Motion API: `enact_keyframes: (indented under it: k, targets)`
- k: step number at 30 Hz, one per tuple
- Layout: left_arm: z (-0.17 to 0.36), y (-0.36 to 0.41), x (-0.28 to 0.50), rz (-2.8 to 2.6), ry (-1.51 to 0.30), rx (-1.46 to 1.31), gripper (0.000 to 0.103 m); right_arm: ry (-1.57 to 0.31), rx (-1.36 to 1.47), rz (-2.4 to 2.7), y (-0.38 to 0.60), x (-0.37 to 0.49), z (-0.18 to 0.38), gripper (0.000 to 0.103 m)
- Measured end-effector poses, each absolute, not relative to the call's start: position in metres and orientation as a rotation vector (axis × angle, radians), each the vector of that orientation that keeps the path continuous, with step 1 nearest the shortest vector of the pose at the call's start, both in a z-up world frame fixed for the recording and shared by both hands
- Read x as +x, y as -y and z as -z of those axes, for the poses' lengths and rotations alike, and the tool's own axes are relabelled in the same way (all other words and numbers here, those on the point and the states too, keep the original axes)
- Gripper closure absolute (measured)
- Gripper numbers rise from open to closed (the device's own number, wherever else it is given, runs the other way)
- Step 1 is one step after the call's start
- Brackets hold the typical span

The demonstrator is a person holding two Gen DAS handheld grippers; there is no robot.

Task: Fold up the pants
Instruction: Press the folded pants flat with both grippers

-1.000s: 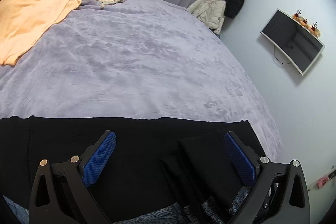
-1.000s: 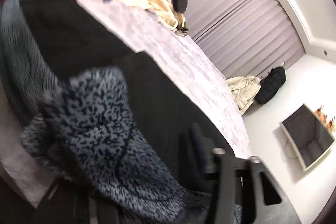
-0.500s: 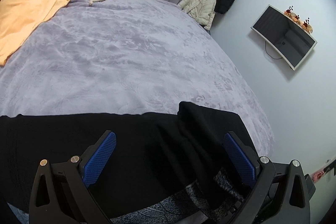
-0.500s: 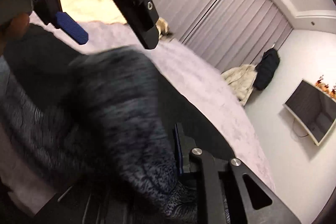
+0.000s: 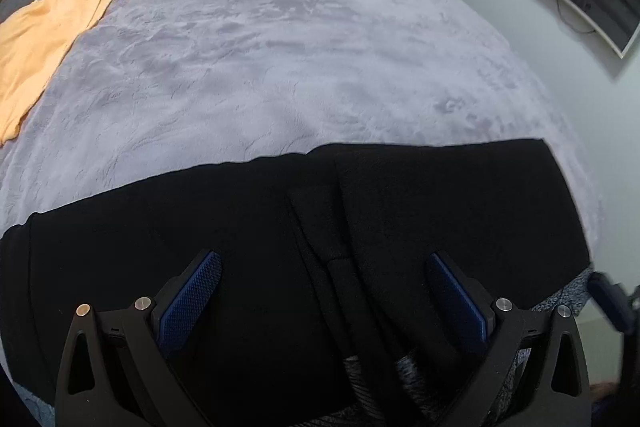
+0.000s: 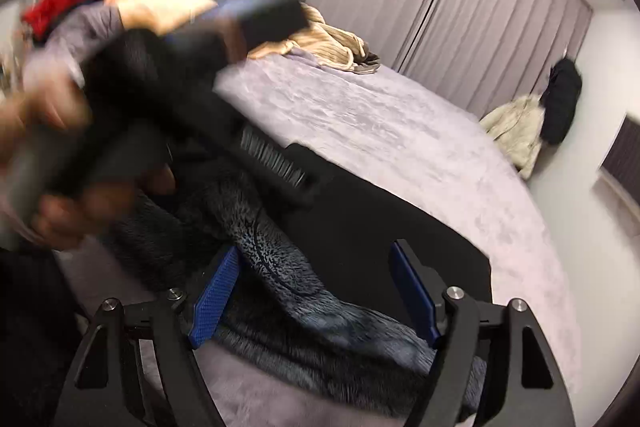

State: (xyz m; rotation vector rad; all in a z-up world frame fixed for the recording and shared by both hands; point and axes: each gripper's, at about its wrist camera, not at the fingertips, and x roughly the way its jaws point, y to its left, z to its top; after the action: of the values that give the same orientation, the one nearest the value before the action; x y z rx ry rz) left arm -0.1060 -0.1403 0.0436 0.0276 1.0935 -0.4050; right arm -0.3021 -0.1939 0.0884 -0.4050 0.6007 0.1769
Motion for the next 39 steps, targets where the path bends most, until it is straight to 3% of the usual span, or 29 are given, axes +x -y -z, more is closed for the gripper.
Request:
enact_keyframes:
  k: [3, 7, 11, 13, 20, 24, 34, 39]
  targets:
    - [-0.044, 0.143, -0.115, 0.392, -1.060, 0.076, 0.000, -0.655, -0.165, -0.177, 0.243, -0.309, -0.096, 0.021]
    - [-0.051, 0.142, -0.122, 0.400, -1.059, 0.071, 0.000, -0.907, 0.052, -0.115, 0.300, -0.292, -0.052, 0.021]
    - [-0.068, 0.145, -0.140, 0.413, -0.979, 0.109, 0.000, -0.773, 0.024, -0.132, 0.294, -0.312, -0.083, 0.021]
    - [-0.058, 0.154, -0.142, 0.398, -1.022, 0.160, 0.000, -0.737, 0.043, -0.116, 0.298, -0.292, -0.093, 0.021]
    - [-0.040, 0.152, -0.136, 0.379, -1.065, 0.110, 0.000, -0.902, 0.056, -0.008, 0.325, -0.191, -0.086, 0.020]
    - [-0.040, 0.149, -0.136, 0.381, -1.063, 0.105, 0.000, -0.922, 0.030, 0.003, 0.335, -0.155, -0.073, 0.007]
    - [-0.052, 0.089, -0.135, 0.370, -1.053, -0.027, 0.000, -0.867, -0.163, -0.068, 0.261, -0.218, -0.055, 0.006]
    - [-0.091, 0.038, -0.149, 0.327, -0.927, -0.117, 0.000, -0.825, -0.199, -0.167, 0.226, -0.212, -0.059, 0.006]
